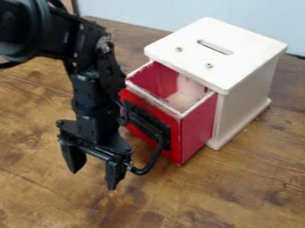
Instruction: Close the drawer
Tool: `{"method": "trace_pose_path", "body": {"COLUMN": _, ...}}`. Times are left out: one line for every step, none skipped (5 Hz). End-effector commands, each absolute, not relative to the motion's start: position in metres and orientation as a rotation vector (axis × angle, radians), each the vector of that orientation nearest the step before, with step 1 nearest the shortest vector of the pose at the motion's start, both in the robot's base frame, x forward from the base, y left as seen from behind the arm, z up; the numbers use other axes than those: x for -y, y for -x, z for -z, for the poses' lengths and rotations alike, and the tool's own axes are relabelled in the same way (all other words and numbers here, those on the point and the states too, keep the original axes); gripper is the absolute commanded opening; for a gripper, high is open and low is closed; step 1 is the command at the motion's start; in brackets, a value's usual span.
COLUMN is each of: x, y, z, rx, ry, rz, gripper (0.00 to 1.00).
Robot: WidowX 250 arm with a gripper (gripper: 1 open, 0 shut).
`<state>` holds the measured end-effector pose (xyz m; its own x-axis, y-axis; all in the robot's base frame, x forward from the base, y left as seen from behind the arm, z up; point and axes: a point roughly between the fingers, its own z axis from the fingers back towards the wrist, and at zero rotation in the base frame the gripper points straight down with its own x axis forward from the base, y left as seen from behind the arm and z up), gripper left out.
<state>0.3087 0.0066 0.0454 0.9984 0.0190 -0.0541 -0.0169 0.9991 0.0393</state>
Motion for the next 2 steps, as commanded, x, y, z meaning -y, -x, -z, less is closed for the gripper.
{"method": "trace_pose_path", "body": {"x": -0.0115, "y": -0.3199, "z": -0.0587, "rx": 0.003, "ry": -0.047, "rz": 0.031, "gripper": 1.00}}
{"method": "trace_pose_path", "body": {"x": -0.0169, "y": -0.3212, "z": -0.0584, "rx": 0.002, "ry": -0.046, "rz": 0.070, "gripper": 1.00}}
